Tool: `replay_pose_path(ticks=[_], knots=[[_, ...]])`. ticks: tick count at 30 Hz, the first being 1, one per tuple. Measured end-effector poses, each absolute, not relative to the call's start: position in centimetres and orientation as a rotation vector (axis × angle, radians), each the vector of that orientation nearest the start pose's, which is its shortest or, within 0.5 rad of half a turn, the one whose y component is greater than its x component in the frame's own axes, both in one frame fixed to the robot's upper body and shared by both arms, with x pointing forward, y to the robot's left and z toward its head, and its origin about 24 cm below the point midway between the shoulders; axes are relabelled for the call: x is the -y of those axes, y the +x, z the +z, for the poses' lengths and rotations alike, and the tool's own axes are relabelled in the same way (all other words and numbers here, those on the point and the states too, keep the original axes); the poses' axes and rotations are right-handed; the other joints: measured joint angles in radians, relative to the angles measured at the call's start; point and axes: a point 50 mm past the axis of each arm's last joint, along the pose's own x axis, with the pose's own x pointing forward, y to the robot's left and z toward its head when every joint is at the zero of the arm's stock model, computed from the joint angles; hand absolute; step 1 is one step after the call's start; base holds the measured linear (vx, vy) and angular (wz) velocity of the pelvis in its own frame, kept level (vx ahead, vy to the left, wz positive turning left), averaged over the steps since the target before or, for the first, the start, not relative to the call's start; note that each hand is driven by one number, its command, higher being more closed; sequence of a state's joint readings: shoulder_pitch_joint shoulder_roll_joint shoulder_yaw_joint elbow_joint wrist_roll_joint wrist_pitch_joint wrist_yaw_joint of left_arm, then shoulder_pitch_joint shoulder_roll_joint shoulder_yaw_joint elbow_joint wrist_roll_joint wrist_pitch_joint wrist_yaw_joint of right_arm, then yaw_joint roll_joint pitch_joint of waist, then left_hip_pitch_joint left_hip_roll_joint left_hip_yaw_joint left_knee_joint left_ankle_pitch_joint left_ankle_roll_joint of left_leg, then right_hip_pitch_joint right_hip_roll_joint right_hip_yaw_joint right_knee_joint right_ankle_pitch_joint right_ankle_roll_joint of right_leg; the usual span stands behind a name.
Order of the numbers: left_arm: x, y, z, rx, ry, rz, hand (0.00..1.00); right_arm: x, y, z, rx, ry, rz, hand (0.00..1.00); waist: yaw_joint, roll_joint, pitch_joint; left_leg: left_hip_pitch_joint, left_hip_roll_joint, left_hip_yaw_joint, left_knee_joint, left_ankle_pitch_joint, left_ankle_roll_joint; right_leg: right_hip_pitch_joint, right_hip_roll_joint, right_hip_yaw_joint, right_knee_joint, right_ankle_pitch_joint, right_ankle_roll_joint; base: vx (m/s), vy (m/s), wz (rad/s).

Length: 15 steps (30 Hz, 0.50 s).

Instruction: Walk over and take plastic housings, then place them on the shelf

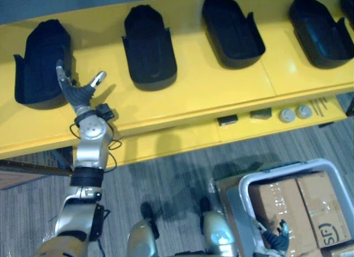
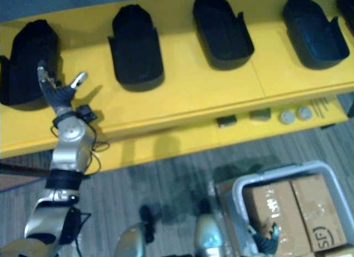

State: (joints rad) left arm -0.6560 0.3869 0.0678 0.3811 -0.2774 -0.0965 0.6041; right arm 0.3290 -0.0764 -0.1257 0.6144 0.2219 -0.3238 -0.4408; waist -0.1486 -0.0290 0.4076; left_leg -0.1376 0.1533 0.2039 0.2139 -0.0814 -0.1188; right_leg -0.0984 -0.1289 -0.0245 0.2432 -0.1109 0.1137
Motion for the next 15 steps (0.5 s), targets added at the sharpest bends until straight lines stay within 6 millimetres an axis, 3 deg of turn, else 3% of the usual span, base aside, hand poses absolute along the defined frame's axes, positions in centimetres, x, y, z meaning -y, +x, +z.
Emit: replay_pose_path(ticks=[4,7,12,15], knots=[[-23.7,34.9,18.6,0.434,-0.064,0.569,0.0,23.7,9.0,-10.8,-0.601,-0.017,-0.809,0.0,0.001,-0.017,-0.016,0.023,-0.01,0.001,-0.041,0.019,0.0,0.012,-0.006,-0.002,-0.011,0.001,0.0,0.0,-0.002,0.01],[-22.7,33.9,18.5,0.481,-0.084,0.459,0.0,24.0,8.7,-10.8,-0.604,-0.013,-0.867,0.0,-0.002,-0.021,-0.082,0.038,-0.019,0.003,-0.079,0.033,0.0,0.021,-0.011,-0.005,-0.037,0.006,0.0,0.04,0.0,0.03],[-19.6,30.7,19.3,0.626,-0.194,0.277,0.0,24.3,8.3,-10.8,-0.61,-0.006,-0.924,0.0,0.02,-0.001,-0.168,0.112,-0.042,0.002,-0.137,0.039,0.003,0.103,-0.028,-0.014,-0.103,0.023,0.005,0.06,0.022,0.02],[-19.4,28.6,19.4,0.665,-0.289,0.208,0.0,24.3,7.8,-11.4,-0.648,0.0,-0.956,0.0,0.032,0.022,-0.215,0.124,-0.045,0.0,-0.152,0.042,0.007,0.124,-0.029,-0.029,-0.129,0.039,0.003,0.03,0.024,0.07]])
